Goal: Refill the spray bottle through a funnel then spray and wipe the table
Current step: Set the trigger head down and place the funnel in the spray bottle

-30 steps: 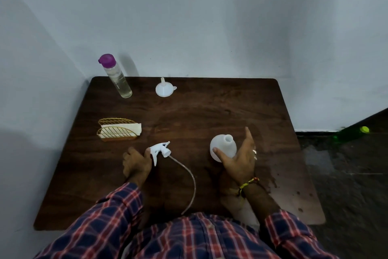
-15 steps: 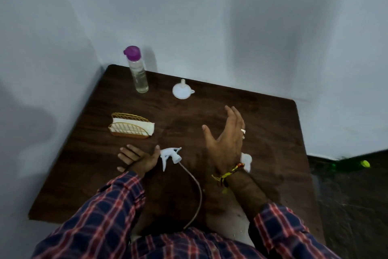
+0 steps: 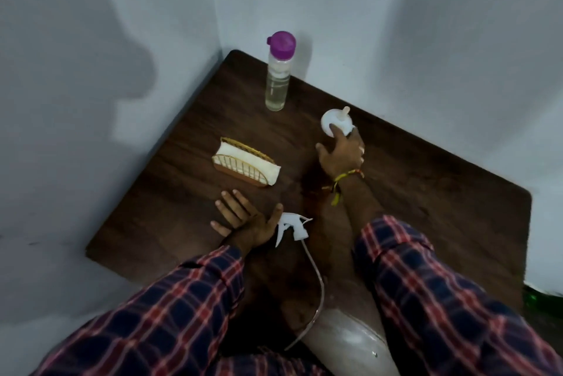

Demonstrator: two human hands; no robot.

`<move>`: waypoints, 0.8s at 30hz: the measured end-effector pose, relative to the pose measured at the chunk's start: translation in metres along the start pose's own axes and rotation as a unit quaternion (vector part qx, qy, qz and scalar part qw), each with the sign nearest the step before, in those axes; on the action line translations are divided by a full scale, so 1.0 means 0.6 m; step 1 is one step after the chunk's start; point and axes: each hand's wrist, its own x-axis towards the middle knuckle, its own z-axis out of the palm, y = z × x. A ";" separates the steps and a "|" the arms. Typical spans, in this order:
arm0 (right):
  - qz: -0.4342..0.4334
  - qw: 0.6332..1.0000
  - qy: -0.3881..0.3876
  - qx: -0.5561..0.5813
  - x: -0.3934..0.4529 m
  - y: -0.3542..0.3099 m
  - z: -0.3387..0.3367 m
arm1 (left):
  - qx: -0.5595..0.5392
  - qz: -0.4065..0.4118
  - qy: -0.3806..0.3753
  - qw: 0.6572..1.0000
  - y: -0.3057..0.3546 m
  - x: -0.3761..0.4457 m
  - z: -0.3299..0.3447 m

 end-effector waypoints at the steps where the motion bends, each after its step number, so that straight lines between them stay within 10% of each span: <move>1: 0.000 1.000 -0.011 -0.009 0.022 -0.003 0.000 | 0.000 0.004 -0.038 0.999 0.003 -0.001 0.001; 7: 0.012 0.997 -0.061 -0.049 0.104 -0.013 0.007 | -0.007 0.033 -0.064 0.997 -0.005 0.010 0.006; 24: 0.003 0.964 0.161 0.213 -0.141 -0.017 -0.030 | 0.064 0.049 -0.126 0.989 -0.014 -0.017 -0.047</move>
